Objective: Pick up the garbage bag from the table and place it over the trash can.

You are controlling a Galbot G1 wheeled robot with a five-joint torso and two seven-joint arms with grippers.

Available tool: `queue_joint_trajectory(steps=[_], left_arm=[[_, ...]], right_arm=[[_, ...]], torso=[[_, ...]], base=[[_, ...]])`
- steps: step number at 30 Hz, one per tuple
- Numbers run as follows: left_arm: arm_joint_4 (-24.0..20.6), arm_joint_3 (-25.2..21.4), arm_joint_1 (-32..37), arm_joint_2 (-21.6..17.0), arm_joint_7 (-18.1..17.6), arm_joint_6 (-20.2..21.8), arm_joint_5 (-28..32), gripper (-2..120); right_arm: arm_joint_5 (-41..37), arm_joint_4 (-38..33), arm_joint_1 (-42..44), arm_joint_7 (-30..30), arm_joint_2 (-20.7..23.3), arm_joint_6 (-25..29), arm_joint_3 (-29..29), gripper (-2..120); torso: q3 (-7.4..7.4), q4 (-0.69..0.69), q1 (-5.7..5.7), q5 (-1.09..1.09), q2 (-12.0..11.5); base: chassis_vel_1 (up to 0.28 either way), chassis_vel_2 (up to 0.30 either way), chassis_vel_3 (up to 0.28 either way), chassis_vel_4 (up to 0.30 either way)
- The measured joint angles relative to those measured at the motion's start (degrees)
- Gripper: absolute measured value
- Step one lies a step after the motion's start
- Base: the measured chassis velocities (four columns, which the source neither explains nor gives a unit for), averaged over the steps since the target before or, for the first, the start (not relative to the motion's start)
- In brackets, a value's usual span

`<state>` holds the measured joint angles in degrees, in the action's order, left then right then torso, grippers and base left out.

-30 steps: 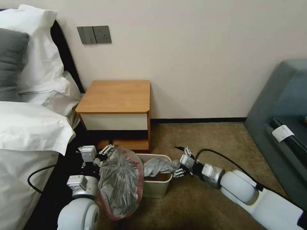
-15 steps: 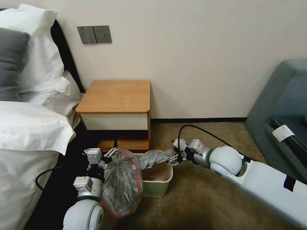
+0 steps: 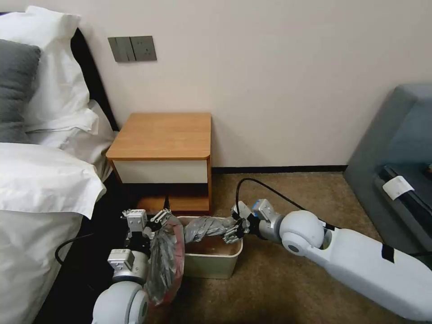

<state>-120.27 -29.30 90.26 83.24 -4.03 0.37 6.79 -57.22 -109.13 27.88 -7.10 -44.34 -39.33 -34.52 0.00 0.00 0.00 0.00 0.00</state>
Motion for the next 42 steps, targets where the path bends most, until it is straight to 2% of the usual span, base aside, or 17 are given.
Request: queue_joint_trajectory(steps=[4,13,21,22,24,25,27,29,30,33,34,37,42], left_arm=[[0.39,0.54,0.03,0.04,-0.01,-0.32,-0.30,92],[1.34,1.68,-0.80,0.10,-0.04,-0.52,-0.47,92],[1.68,2.28,-0.85,0.09,-0.06,-0.32,-0.54,92],[1.47,2.29,-0.76,-0.09,-0.10,0.32,0.06,92],[-0.66,2.49,-0.69,-0.69,-0.85,4.34,4.04,93],[-0.66,2.49,-0.69,-0.69,-0.85,4.34,4.04,93],[-3.59,2.17,-0.90,-2.04,-1.76,10.07,10.73,98],[-5.17,1.71,-0.87,-3.23,-1.92,11.65,14.28,99],[-5.17,1.71,-0.87,-3.23,-1.92,11.65,14.28,99],[-8.78,1.64,0.70,-4.08,-2.92,12.76,15.95,99],[-8.78,1.64,0.70,-4.08,-2.92,12.76,15.95,99],[-10.66,0.18,2.30,-4.44,-5.28,15.40,14.84,98],[-8.39,-1.55,2.60,-5.59,-8.04,18.23,14.58,96]], right_arm=[[-0.45,1.48,-2.53,-0.37,-0.30,-1.34,-2.10,100],[0.31,-0.93,-3.82,0.22,2.90,-2.56,-2.48,100],[2.43,-4.72,1.19,1.37,5.44,-1.79,3.20,100],[3.40,-5.42,2.94,1.90,5.78,-1.43,5.87,100],[6.01,-7.15,7.27,3.46,6.15,-0.45,12.19,100],[6.01,-7.15,7.27,3.46,6.15,-0.45,12.19,100],[8.20,-9.98,13.30,4.33,6.41,1.12,19.39,100],[10.07,-11.79,17.60,4.84,6.02,2.02,24.17,100],[10.07,-11.79,17.60,4.84,6.02,2.02,24.17,100],[14.02,-13.31,24.49,6.78,4.38,3.27,31.84,100],[14.02,-13.31,24.49,6.78,4.38,3.27,31.84,100],[17.98,-14.20,30.89,9.24,2.24,5.44,38.82,100],[22.36,-16.09,39.12,13.32,-0.09,8.72,45.97,100]], torso=[[0.00,0.00,0.00,0.00,0.00],[0.00,0.00,0.00,0.01,0.00],[0.00,0.00,0.00,0.00,0.00],[0.00,0.00,0.00,0.01,0.00],[0.00,0.00,0.00,0.00,0.00],[0.00,0.00,0.00,0.00,0.00],[0.00,-0.02,0.00,0.01,0.00],[-0.01,-0.01,0.00,0.00,0.00],[-0.01,-0.01,0.00,0.00,0.00],[-0.01,0.00,0.00,0.00,0.00],[-0.01,0.00,0.00,0.00,0.00],[-0.01,0.01,0.00,0.01,0.00],[-0.01,0.00,0.00,0.00,0.00]], base=[[0.000,0.000,0.000,0.000],[0.000,0.000,0.000,0.000],[0.000,0.000,0.000,0.000],[0.000,0.000,0.000,0.000],[0.000,0.000,0.000,0.000],[0.000,0.000,0.000,0.000],[0.000,0.000,0.000,0.000],[0.000,0.000,0.000,0.000],[0.000,0.000,0.000,0.000],[0.000,0.000,0.000,0.000],[0.000,0.000,0.000,0.000],[0.000,0.000,0.000,0.000],[0.000,0.000,0.000,0.000]])
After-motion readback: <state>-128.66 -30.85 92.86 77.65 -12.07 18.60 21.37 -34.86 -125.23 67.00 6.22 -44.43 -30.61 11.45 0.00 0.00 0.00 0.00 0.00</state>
